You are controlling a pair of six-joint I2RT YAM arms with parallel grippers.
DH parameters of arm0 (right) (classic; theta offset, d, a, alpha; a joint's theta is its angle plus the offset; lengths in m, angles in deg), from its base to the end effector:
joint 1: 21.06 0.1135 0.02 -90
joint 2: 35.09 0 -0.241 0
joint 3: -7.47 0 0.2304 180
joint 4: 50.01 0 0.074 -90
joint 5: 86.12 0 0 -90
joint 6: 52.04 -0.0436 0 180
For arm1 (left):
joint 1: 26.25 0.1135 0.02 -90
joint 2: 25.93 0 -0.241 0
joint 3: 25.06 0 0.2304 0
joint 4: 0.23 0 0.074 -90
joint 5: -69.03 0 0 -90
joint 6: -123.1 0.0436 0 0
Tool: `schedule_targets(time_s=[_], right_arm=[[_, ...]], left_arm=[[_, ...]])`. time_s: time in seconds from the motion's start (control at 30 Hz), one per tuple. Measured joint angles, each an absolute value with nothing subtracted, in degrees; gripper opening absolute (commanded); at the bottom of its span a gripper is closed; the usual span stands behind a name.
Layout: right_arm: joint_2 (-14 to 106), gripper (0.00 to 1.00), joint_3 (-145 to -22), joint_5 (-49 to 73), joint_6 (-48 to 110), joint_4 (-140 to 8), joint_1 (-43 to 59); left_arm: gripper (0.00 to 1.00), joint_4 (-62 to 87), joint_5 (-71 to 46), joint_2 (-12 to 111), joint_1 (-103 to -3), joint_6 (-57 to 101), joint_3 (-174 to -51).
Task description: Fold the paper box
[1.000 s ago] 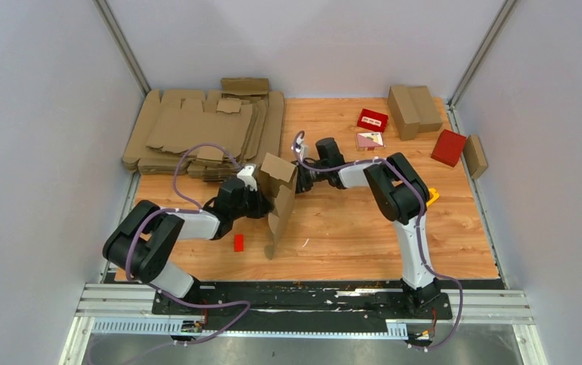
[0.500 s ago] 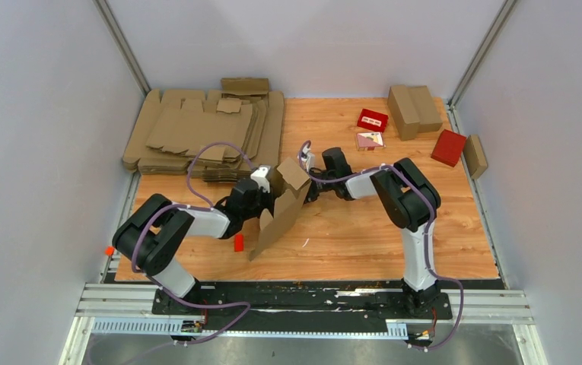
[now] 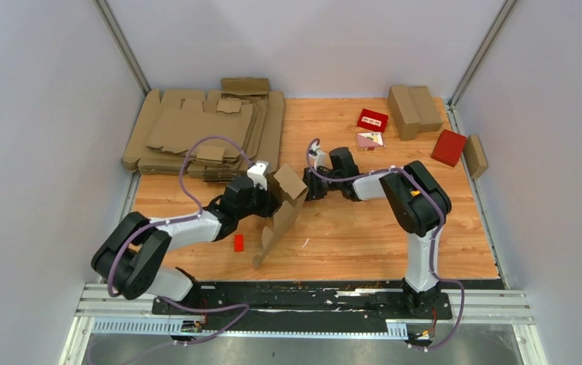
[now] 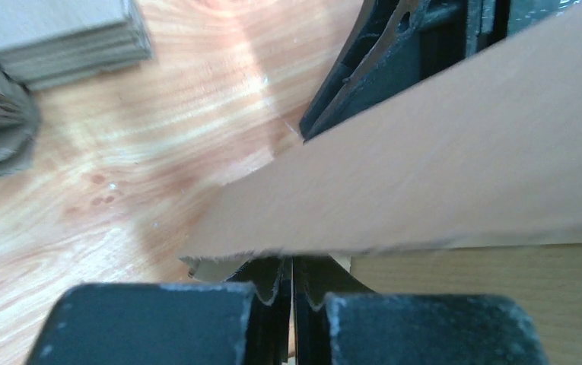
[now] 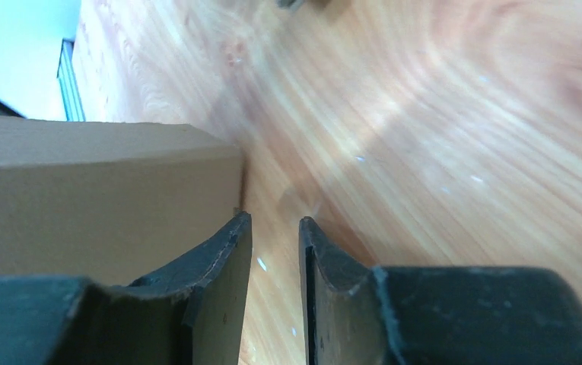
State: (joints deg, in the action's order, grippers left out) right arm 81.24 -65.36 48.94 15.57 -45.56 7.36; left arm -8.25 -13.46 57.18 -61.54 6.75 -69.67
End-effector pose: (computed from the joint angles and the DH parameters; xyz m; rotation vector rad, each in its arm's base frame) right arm 0.3155 0.2058 0.1049 -0.5794 2.2906 1.3424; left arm 0.2191 -0.1620 0.1499 0.2532 2.1822 -0.7668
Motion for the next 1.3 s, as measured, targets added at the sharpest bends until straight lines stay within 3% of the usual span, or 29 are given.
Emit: schedule_targets(time_s=[0.27,0.57,0.67,0.8,0.9,1.13,1.3], right_arm=[[76.68,0.35,-63.63,44.59,14.85,-49.75,3.04],[54.51,0.73,-62.01,38.84,16.22,-62.10,0.46],[45.97,0.81,-62.01,37.55,17.62,-66.14,1.16],[37.33,0.90,-61.99,35.56,19.13,-72.44,3.52],[31.89,0.91,-61.51,33.84,20.16,-77.07,6.97],[24.92,0.92,-58.74,32.37,21.58,-83.46,14.03],[22.95,0.92,-58.12,31.83,21.84,-85.86,14.12]], left_arm=[[0.05,2.07,-18.12,45.05,-61.52,9.92,-69.67],[0.06,17.35,-21.66,27.76,-60.71,11.58,-69.43],[0.19,20.45,-22.14,24.79,-59.27,11.58,-69.26],[0.55,21.54,-21.02,23.52,-54.92,11.74,-68.88],[0.69,19.03,-19.25,23.43,-52.82,12.00,-67.88],[0.75,5.26,-14.10,26.84,-52.41,13.60,-63.66],[0.68,-1.91,-12.68,33.55,-52.41,16.87,-64.34]])
